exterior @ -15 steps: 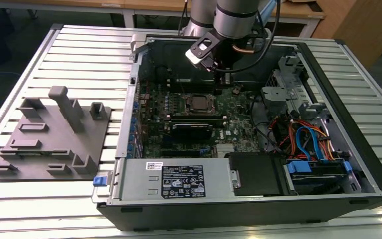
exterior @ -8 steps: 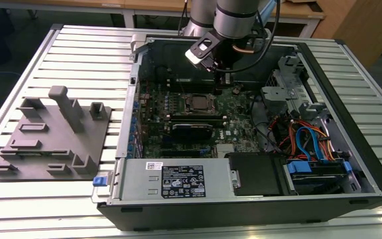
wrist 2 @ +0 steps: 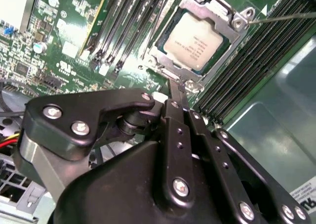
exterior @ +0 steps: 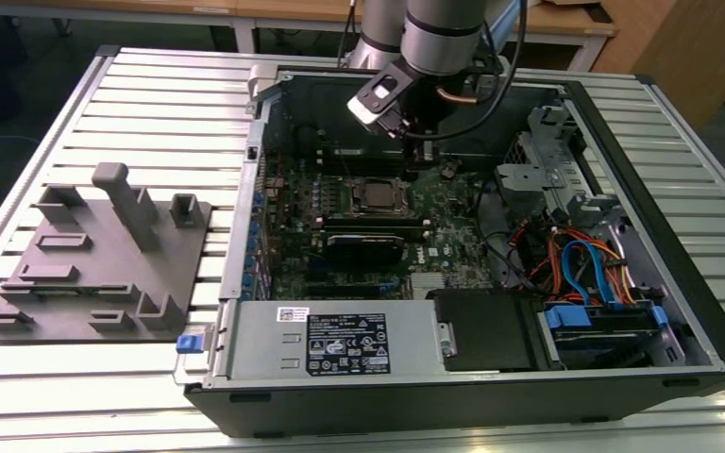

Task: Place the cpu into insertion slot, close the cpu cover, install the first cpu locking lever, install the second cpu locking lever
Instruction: 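Close the cpu cover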

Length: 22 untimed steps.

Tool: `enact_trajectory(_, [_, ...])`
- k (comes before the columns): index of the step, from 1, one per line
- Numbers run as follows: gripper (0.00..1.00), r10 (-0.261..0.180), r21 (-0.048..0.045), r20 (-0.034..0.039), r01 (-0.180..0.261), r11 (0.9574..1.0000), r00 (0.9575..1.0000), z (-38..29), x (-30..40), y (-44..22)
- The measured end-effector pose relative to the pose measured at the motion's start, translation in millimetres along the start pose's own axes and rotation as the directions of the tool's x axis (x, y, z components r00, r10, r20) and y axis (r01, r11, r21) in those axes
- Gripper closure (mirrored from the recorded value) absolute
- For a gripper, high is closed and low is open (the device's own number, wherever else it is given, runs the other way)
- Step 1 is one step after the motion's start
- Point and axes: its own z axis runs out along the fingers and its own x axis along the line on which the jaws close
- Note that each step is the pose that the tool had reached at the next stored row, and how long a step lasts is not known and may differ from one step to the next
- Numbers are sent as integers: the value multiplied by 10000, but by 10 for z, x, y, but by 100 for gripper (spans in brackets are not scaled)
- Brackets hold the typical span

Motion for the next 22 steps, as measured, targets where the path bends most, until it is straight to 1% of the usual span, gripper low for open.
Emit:
enact_trajectory(7, [90,-23,23,-1,23,10000,10000,57,4,-109])
enact_trajectory(10, [90,-39,44,-3,39,10000,10000,86,6,-172])
enact_trajectory(22, [90,-86,190,-7,86,9998,10000,230,18,-497])
